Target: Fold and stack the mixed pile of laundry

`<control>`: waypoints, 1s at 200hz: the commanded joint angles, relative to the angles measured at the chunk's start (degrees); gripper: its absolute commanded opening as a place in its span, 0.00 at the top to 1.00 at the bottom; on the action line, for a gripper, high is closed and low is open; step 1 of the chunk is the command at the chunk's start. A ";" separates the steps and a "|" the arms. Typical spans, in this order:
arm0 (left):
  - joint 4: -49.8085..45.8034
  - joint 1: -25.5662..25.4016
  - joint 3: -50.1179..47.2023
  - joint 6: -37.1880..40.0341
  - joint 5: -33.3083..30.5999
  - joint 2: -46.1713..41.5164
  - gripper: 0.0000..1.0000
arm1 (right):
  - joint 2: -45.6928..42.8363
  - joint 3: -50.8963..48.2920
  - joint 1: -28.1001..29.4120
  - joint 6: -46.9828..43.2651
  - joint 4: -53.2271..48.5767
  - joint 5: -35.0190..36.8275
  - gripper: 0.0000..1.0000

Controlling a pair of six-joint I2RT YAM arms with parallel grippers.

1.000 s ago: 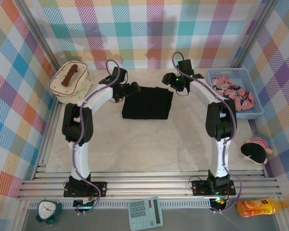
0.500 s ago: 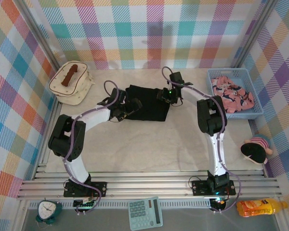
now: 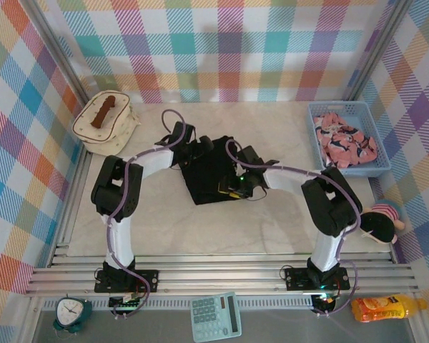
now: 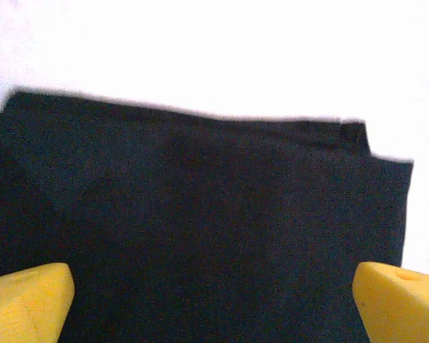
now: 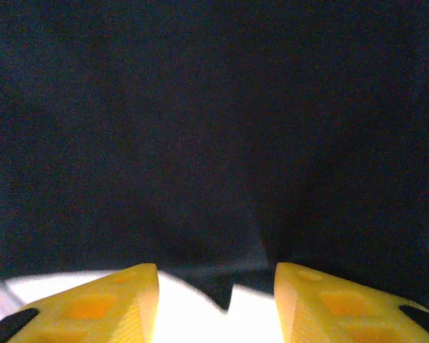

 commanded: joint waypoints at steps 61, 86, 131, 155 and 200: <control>-8.06 -0.12 -3.79 8.54 10.28 -14.03 0.83 | -3.66 8.07 -6.03 -10.87 -5.23 2.95 0.74; -2.02 -2.98 -11.46 3.28 13.86 -16.18 0.98 | 1.12 11.22 -7.54 -11.55 -2.29 -2.50 1.00; 1.27 -5.70 -20.24 -1.28 13.72 -13.88 1.00 | 6.95 8.48 -8.57 -6.27 0.48 -4.26 1.00; 0.24 -6.10 -25.14 -0.41 13.87 -13.20 1.00 | 8.51 1.90 -10.70 -1.70 5.01 -4.04 1.00; -3.23 -6.46 -28.24 3.91 10.75 -11.39 0.96 | 9.98 -1.93 -11.74 -0.41 7.26 -4.56 1.00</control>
